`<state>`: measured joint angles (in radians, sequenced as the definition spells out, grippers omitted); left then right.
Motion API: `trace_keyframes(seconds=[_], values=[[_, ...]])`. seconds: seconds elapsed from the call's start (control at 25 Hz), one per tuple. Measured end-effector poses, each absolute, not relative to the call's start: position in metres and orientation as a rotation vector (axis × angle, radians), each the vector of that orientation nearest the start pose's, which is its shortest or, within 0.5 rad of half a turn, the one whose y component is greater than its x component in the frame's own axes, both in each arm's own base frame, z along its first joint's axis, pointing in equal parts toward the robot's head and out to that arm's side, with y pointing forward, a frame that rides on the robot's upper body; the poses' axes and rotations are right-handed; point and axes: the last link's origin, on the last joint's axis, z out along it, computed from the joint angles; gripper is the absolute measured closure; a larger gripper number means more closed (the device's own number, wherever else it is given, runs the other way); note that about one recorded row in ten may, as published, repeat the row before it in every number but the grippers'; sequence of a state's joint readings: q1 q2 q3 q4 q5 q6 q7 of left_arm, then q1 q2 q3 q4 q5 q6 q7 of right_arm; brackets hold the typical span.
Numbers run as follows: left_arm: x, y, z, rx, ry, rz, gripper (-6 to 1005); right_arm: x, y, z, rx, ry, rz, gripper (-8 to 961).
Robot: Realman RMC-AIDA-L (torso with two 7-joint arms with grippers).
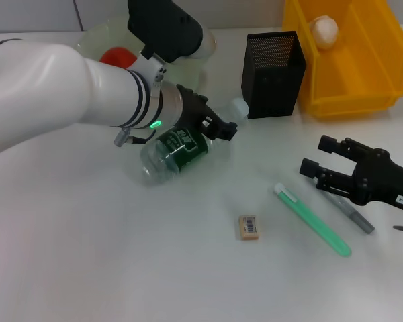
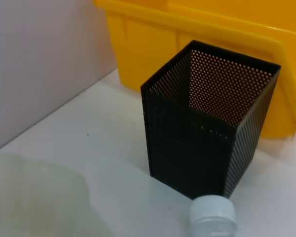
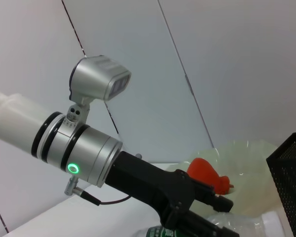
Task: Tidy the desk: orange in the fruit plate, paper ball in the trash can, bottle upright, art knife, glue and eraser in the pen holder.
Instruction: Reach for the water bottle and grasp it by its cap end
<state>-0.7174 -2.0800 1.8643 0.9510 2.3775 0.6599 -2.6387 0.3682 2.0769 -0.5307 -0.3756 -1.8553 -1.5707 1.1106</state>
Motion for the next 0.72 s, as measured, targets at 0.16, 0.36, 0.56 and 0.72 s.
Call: trace_keyframes(seconds=[0.16, 0.36, 0.56, 0.72], values=[[-0.153, 0.393, -0.110, -2.528, -0.607, 0.109, 214, 0.313, 0.272, -0.017, -2.425, 0.782, 0.970, 164], [-0.157, 0.389, -0.111, -2.543, -0.624, 0.139, 214, 0.313, 0.272, -0.017, -2.426, 0.781, 0.970, 164], [-0.159, 0.387, -0.110, -2.552, -0.629, 0.155, 214, 0.313, 0.272, -0.017, -2.425, 0.782, 0.970, 164], [-0.165, 0.384, -0.108, -2.557, -0.648, 0.173, 213, 0.313, 0.272, -0.017, -2.423, 0.782, 0.972, 164]])
